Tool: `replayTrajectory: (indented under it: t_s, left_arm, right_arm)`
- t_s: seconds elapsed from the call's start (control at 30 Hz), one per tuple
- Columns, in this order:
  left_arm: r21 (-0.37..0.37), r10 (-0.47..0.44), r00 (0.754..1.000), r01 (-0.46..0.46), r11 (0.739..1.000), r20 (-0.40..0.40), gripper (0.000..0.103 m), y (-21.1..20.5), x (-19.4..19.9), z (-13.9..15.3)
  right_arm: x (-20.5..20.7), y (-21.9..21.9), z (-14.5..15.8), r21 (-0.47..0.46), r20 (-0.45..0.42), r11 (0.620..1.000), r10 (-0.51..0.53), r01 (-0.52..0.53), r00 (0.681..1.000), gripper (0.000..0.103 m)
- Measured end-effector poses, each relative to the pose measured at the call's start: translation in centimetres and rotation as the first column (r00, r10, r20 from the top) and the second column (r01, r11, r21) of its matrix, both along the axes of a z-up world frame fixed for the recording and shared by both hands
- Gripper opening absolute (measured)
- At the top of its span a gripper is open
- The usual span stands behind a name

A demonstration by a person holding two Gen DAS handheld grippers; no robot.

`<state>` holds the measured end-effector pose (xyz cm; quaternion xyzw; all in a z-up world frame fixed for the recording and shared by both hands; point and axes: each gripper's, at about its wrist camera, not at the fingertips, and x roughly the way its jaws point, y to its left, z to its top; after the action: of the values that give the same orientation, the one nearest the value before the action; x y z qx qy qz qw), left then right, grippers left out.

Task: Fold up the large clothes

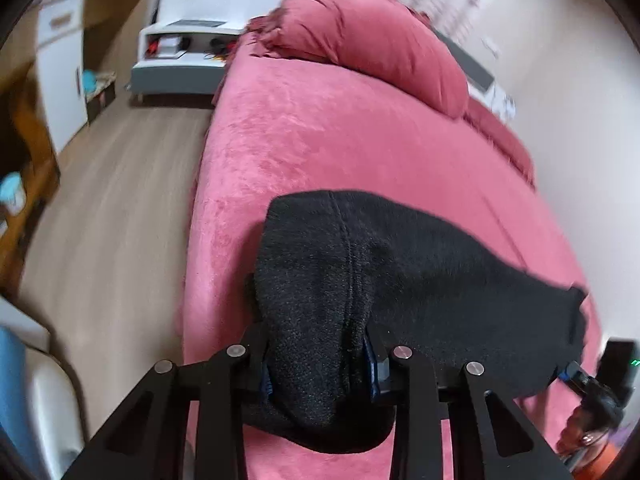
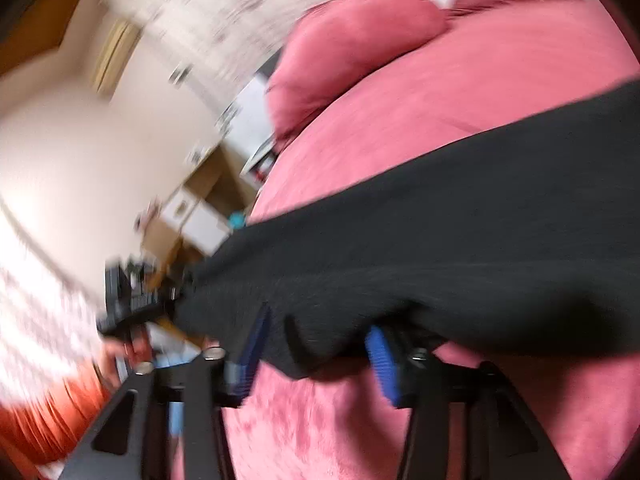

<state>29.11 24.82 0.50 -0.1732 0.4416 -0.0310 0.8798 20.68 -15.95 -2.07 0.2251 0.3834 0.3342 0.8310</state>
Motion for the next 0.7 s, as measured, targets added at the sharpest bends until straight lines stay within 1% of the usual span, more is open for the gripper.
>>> replayTrajectory:
  t_s: [0.07, 0.13, 0.17, 0.2, 0.27, 0.3, 0.33, 0.37, 0.4, 0.43, 0.47, 0.5, 0.53, 0.6, 0.63, 0.67, 0.7]
  left_arm:
    - [-0.026, 0.010, 1.000, -0.010, 1.000, -0.015, 0.034, 0.2, 0.0, -0.4]
    - [-0.055, 0.022, 0.999, -0.024, 0.998, -0.026, 0.034, 0.6, 0.1, -1.0]
    - [-0.053, 0.022, 0.999, -0.024, 0.998, -0.026, 0.034, 0.7, -0.1, -1.0]
    - [-0.045, 0.019, 1.000, -0.020, 0.999, -0.024, 0.034, 0.5, -0.2, -0.8]
    - [-0.026, 0.014, 1.000, -0.015, 1.000, -0.026, 0.034, 0.3, -0.4, -0.6]
    - [-0.024, 0.016, 1.000, -0.017, 1.000, -0.027, 0.034, 0.3, -0.4, -0.5]
    - [-0.027, 0.018, 0.999, -0.019, 0.999, -0.030, 0.034, 0.4, -0.4, -0.3]
    - [-0.028, 0.017, 0.999, -0.018, 0.999, -0.032, 0.034, 0.4, -0.5, -0.2]
    - [-0.027, 0.012, 0.999, -0.013, 1.000, -0.034, 0.034, 0.3, -0.6, 0.1]
    - [-0.020, -0.002, 1.000, 0.002, 1.000, -0.026, 0.034, 0.2, -1.0, 0.7]
    - [-0.013, -0.013, 1.000, 0.013, 1.000, -0.017, 0.034, 0.2, -1.2, 1.1]
    - [-0.006, -0.027, 1.000, 0.027, 1.000, -0.004, 0.033, 0.1, -1.8, 1.6]
    - [-0.009, -0.040, 0.999, 0.040, 0.999, 0.009, 0.033, 0.2, -2.6, 2.1]
    - [-0.051, -0.055, 0.998, 0.056, 0.997, 0.021, 0.033, 0.5, -4.5, 2.5]
    - [-0.053, -0.058, 0.998, 0.058, 0.997, 0.014, 0.033, 0.5, -5.2, 2.3]
    - [-0.044, -0.061, 0.998, 0.061, 0.997, 0.002, 0.033, 0.5, -6.1, 1.8]
    - [-0.025, -0.067, 0.998, 0.067, 0.997, -0.018, 0.033, 0.3, -6.9, 0.8]
  right_arm:
    - [0.0, 2.8, -0.5, -0.085, 0.021, 0.993, 0.088, -0.086, 0.996, 0.063]
    - [-0.1, 6.0, -1.2, -0.178, 0.044, 0.968, 0.189, -0.179, 0.981, 0.063]
    - [-0.2, 7.1, -1.1, -0.224, 0.069, 0.956, 0.210, -0.190, 0.975, 0.063]
    - [-0.6, 8.4, -0.6, -0.259, 0.117, 0.944, 0.240, -0.204, 0.964, 0.063]
    - [-0.8, 10.2, 0.2, -0.265, 0.175, 0.933, 0.295, -0.244, 0.939, 0.061]
    - [-0.9, 11.2, 0.4, -0.275, 0.185, 0.924, 0.321, -0.264, 0.929, 0.061]
    - [-0.9, 12.3, 0.3, -0.326, 0.173, 0.905, 0.342, -0.273, 0.924, 0.050]
    - [-0.9, 12.4, -0.2, -0.367, 0.149, 0.886, 0.356, -0.283, 0.922, 0.037]
    - [-0.8, 12.3, -0.6, -0.377, 0.098, 0.874, 0.368, -0.307, 0.925, 0.031]
    - [-0.8, 11.7, -0.3, -0.336, 0.071, 0.880, 0.379, -0.336, 0.922, 0.029]
    - [-1.4, 10.8, 0.5, -0.264, 0.076, 0.894, 0.395, -0.363, 0.916, 0.028]
    - [-2.5, 10.0, 1.8, -0.199, 0.109, 0.901, 0.411, -0.385, 0.905, 0.028]
    - [-3.9, 9.2, 3.3, -0.164, 0.141, 0.896, 0.435, -0.413, 0.889, 0.028]
    - [-5.7, 8.4, 4.5, -0.151, 0.154, 0.880, 0.471, -0.450, 0.869, 0.028]
    - [-6.4, 7.9, 4.5, -0.133, 0.144, 0.873, 0.485, -0.468, 0.863, 0.028]
    - [-7.1, 7.7, 3.8, -0.119, 0.120, 0.862, 0.505, -0.493, 0.855, 0.028]
    - [-7.5, 7.7, 2.9, -0.123, 0.090, 0.851, 0.521, -0.510, 0.849, 0.028]
